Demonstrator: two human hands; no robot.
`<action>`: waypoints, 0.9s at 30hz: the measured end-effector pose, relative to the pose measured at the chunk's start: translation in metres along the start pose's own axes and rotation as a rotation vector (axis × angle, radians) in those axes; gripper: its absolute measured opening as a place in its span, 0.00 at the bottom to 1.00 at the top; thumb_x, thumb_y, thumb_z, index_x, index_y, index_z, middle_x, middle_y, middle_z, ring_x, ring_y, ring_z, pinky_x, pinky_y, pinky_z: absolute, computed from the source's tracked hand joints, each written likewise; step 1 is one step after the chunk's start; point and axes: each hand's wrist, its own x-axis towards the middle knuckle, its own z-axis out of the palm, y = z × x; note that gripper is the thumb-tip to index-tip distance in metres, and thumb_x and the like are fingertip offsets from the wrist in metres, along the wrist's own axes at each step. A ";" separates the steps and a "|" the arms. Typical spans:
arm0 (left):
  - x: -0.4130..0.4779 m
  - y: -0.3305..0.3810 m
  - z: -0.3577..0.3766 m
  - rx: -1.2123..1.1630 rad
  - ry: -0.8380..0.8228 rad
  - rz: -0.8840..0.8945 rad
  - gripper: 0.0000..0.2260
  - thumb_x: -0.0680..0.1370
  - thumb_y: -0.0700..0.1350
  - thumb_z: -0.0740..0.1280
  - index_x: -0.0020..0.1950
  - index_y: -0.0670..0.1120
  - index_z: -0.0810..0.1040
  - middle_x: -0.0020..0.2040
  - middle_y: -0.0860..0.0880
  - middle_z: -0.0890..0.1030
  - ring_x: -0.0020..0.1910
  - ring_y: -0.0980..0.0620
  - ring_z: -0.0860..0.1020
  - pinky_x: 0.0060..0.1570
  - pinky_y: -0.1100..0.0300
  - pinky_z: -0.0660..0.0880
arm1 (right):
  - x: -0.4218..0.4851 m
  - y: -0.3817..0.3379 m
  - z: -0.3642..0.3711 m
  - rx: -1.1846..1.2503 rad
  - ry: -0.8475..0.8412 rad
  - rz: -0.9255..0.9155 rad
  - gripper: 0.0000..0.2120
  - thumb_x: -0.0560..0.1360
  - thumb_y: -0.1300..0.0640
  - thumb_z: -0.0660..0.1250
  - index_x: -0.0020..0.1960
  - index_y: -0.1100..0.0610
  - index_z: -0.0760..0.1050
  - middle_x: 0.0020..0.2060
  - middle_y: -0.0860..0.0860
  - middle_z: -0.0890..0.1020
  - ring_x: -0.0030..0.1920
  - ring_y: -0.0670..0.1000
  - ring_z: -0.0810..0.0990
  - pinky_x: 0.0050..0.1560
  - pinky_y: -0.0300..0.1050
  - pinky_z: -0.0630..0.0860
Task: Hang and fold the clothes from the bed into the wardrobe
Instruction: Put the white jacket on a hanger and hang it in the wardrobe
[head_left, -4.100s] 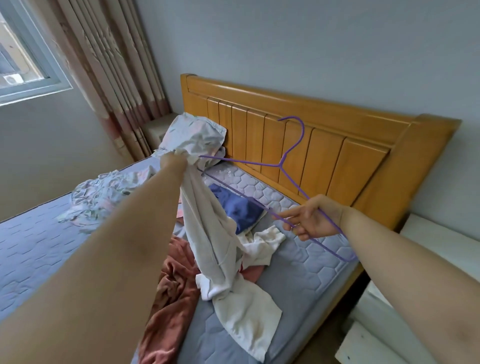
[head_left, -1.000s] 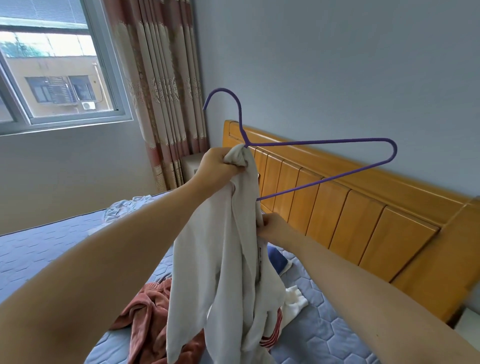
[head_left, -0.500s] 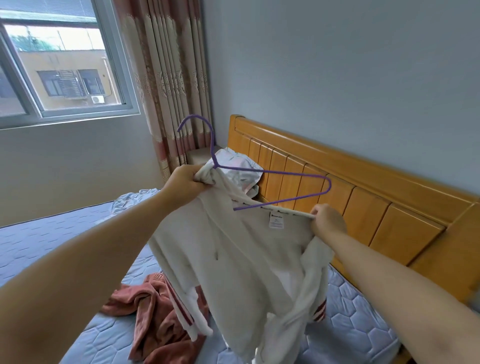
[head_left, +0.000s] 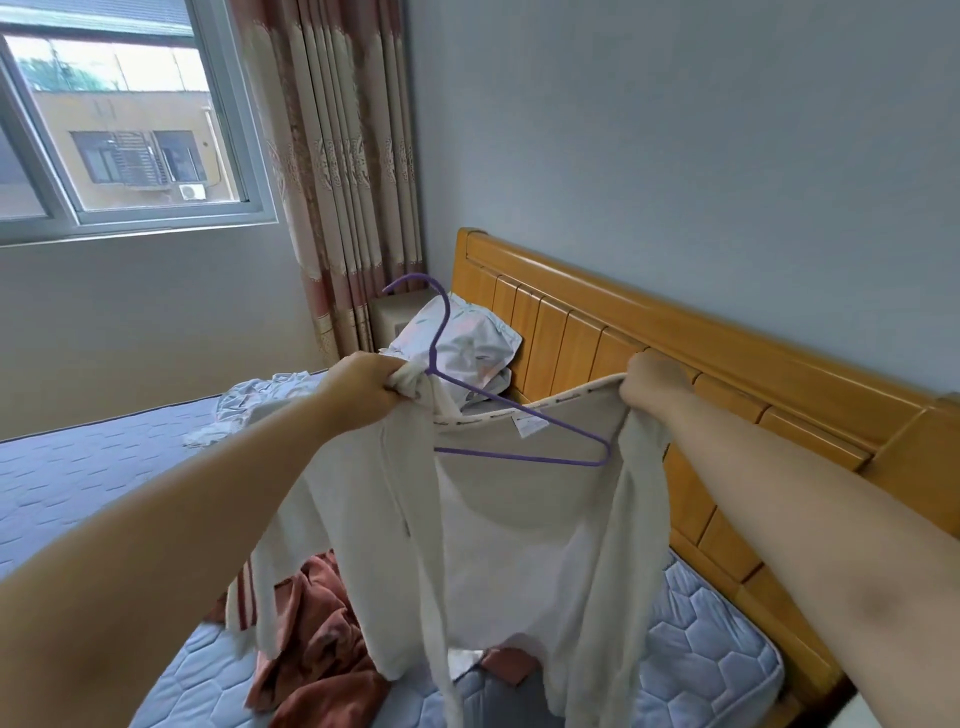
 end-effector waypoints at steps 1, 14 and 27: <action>-0.001 0.003 0.000 0.014 0.004 0.004 0.02 0.71 0.39 0.68 0.42 0.42 0.79 0.36 0.47 0.79 0.38 0.45 0.75 0.37 0.57 0.69 | -0.001 -0.006 -0.005 -0.011 0.014 0.001 0.06 0.76 0.61 0.58 0.41 0.58 0.70 0.41 0.53 0.74 0.42 0.55 0.73 0.40 0.44 0.68; -0.004 0.018 0.023 0.218 0.034 -0.047 0.03 0.72 0.40 0.62 0.42 0.46 0.74 0.42 0.45 0.79 0.43 0.41 0.76 0.37 0.57 0.62 | -0.020 -0.056 -0.033 -0.468 -0.003 -0.109 0.05 0.77 0.58 0.61 0.49 0.56 0.75 0.48 0.51 0.78 0.48 0.53 0.77 0.42 0.42 0.69; -0.004 0.027 0.017 0.211 0.014 -0.035 0.03 0.72 0.41 0.62 0.41 0.49 0.70 0.43 0.45 0.79 0.39 0.44 0.72 0.36 0.57 0.62 | -0.009 -0.029 -0.006 0.259 -0.041 0.248 0.10 0.76 0.62 0.62 0.36 0.59 0.67 0.32 0.55 0.73 0.30 0.53 0.71 0.25 0.43 0.65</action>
